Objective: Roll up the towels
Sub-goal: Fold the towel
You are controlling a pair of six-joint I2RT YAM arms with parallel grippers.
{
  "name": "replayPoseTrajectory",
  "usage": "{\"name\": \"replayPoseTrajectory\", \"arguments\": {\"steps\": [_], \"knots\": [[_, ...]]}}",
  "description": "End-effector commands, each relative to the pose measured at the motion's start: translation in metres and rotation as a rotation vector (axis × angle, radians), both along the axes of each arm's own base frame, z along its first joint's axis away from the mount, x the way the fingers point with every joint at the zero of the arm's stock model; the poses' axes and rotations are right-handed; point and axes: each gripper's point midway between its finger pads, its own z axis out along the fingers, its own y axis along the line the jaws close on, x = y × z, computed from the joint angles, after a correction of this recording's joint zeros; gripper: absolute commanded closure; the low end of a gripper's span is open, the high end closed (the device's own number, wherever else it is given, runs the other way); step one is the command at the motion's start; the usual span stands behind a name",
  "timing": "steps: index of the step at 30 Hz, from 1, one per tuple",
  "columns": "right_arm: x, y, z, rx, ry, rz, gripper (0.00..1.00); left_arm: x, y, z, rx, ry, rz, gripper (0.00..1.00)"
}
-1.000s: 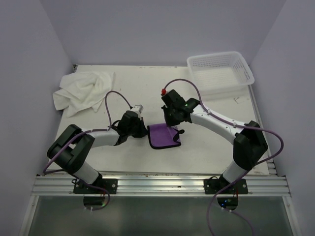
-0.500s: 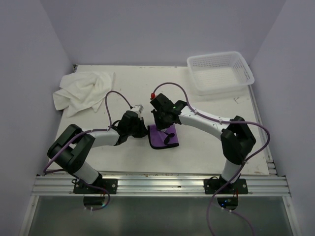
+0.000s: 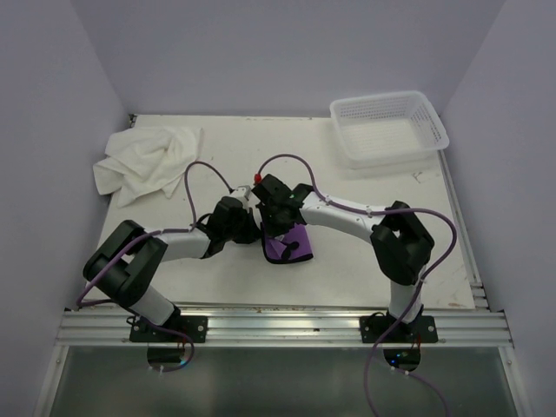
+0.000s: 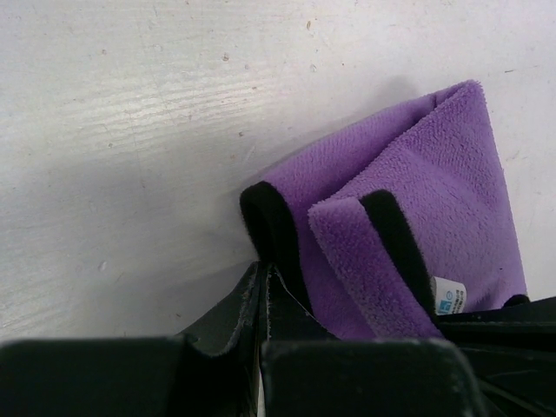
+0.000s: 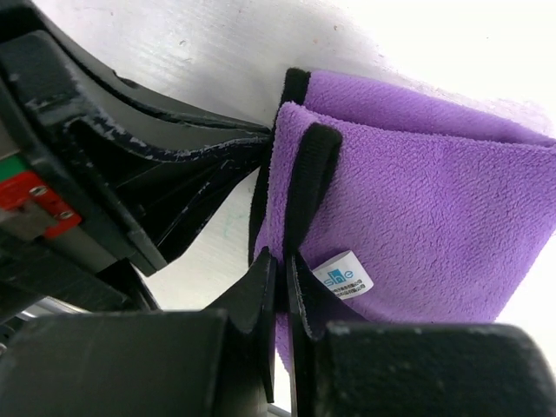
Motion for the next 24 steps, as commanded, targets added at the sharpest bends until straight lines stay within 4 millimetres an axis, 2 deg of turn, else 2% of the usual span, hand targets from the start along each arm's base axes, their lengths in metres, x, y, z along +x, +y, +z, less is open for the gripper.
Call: {"name": "replayPoseTrajectory", "arguments": {"steps": [1,6,12,17,20,23,24], "knots": [[0.006,0.015,0.009,0.047,-0.018,-0.012,0.92,0.001,-0.001,0.007,-0.009,-0.031,-0.002,1.0],[0.007,0.014,0.009,0.049,-0.021,-0.023,0.71,0.0,0.001,0.006,-0.002,-0.029,-0.001,1.0],[0.01,0.016,0.024,0.064,-0.041,-0.023,0.6,0.0,0.002,0.008,0.001,-0.035,0.001,1.0],[0.013,0.009,0.043,0.058,-0.082,-0.027,0.59,-0.002,0.004,0.007,0.01,-0.032,0.003,1.0],[0.016,0.0,0.058,0.048,-0.128,-0.037,0.63,-0.002,0.005,0.007,0.012,-0.032,0.004,1.0],[0.02,-0.015,0.069,0.017,-0.176,-0.06,0.7,-0.002,0.006,0.009,0.016,-0.035,0.006,1.0],[0.02,-0.02,0.069,0.003,-0.18,-0.063,0.79,-0.001,0.006,0.01,0.018,-0.04,0.006,1.0]]}}
